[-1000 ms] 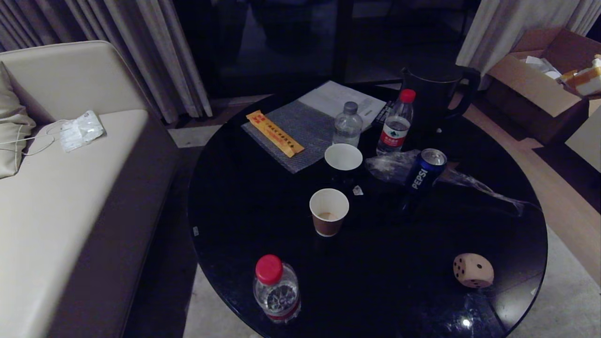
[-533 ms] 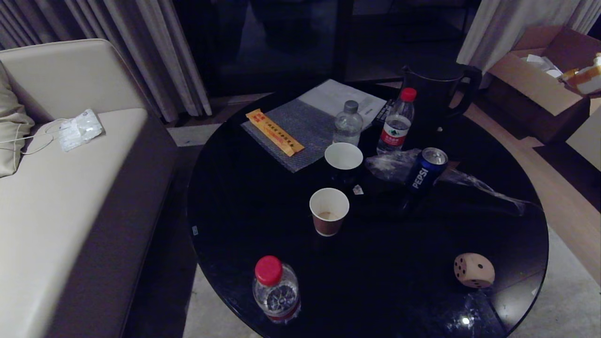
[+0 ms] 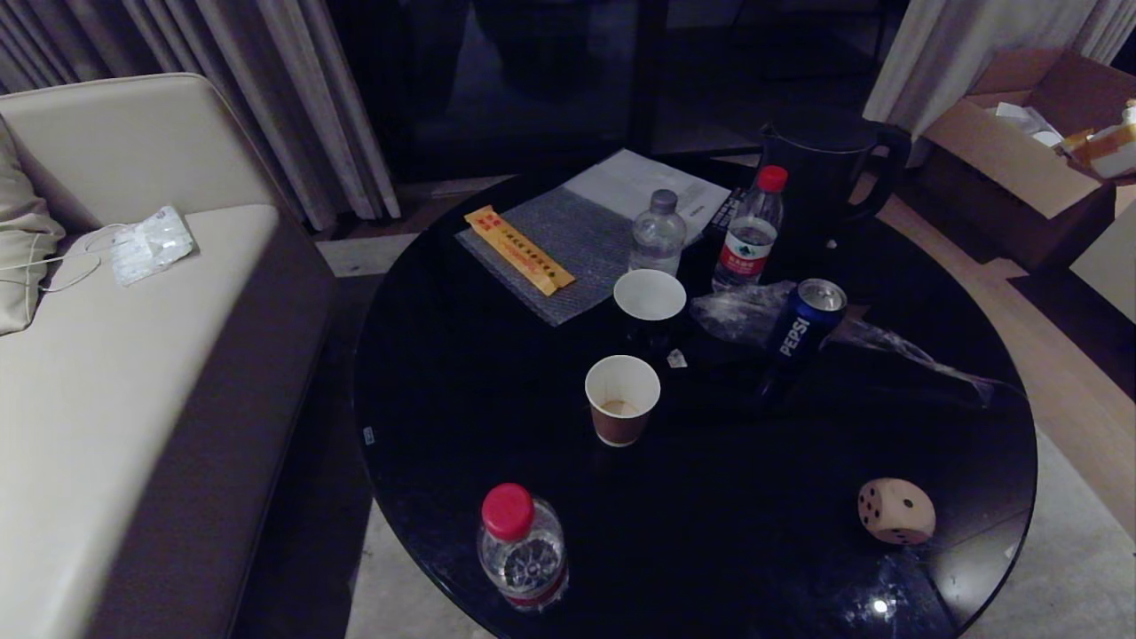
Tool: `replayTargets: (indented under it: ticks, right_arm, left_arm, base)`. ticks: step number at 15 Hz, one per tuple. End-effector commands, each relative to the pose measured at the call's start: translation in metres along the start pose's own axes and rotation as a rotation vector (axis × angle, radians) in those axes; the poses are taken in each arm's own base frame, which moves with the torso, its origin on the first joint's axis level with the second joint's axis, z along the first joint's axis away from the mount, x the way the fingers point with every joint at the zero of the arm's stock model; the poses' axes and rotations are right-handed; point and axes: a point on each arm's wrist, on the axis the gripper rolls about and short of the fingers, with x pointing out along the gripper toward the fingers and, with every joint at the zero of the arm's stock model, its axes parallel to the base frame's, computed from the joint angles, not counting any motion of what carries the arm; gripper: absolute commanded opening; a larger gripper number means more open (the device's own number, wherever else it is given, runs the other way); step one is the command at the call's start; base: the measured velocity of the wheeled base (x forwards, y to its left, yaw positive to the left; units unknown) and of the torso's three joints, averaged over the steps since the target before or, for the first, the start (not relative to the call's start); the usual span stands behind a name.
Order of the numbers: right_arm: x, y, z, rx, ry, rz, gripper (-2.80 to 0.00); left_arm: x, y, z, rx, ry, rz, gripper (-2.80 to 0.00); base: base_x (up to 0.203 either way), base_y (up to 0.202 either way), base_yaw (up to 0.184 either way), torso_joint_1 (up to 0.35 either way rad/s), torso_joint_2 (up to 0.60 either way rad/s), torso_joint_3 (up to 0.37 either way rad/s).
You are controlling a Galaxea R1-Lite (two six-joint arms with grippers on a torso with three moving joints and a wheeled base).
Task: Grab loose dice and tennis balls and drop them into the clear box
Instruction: Pick up toys out of the box
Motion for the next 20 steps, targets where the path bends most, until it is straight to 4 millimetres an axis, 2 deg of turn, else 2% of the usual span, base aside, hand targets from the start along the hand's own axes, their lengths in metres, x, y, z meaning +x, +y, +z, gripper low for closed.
replayTargets:
  ticks: [1, 6, 9, 14, 15, 17, 20]
  right_arm:
    - [0.039, -0.001, 0.025, 0.03, 0.218, -0.007, -2.8]
    - [0.099, -0.003, 0.062, 0.102, 0.396, -0.017, -2.8]
    - [0.131, 0.0, 0.075, 0.108, 0.465, 0.001, -2.8]
    - [0.169, 0.002, 0.074, 0.106, 0.571, 0.007, -2.8]
    - [0.175, 0.002, 0.072, 0.106, 0.594, 0.006, 0.0]
    - [0.194, 0.003, 0.067, 0.098, 0.655, 0.003, 0.0]
    - [0.213, 0.009, 0.069, 0.086, 0.677, 0.02, 0.0]
  left_arm:
    - [0.0, 0.0, 0.0, -0.001, 0.003, 0.0, -2.8]
    - [0.0, 0.0, 0.0, -0.001, 0.003, 0.0, -2.8]
    - [0.0, 0.0, 0.0, -0.001, 0.003, 0.0, -2.8]
    - [0.0, 0.0, 0.0, -0.001, 0.003, 0.0, -2.8]
    - [0.0, 0.0, 0.0, -0.001, 0.003, 0.0, -2.8]
    - [0.0, 0.0, 0.0, -0.001, 0.003, 0.0, -2.8]
    - [0.0, 0.0, 0.0, -0.001, 0.003, 0.0, -2.8]
  base:
    - [0.0, 0.0, 0.0, 0.0, 0.0, 0.0]
    - [0.0, 0.0, 0.0, 0.0, 0.0, 0.0]
    - [0.0, 0.0, 0.0, 0.0, 0.0, 0.0]
    - [0.0, 0.0, 0.0, 0.0, 0.0, 0.0]
    - [0.0, 0.0, 0.0, 0.0, 0.0, 0.0]
    - [0.0, 0.0, 0.0, 0.0, 0.0, 0.0]
    - [0.0, 0.0, 0.0, 0.0, 0.0, 0.0]
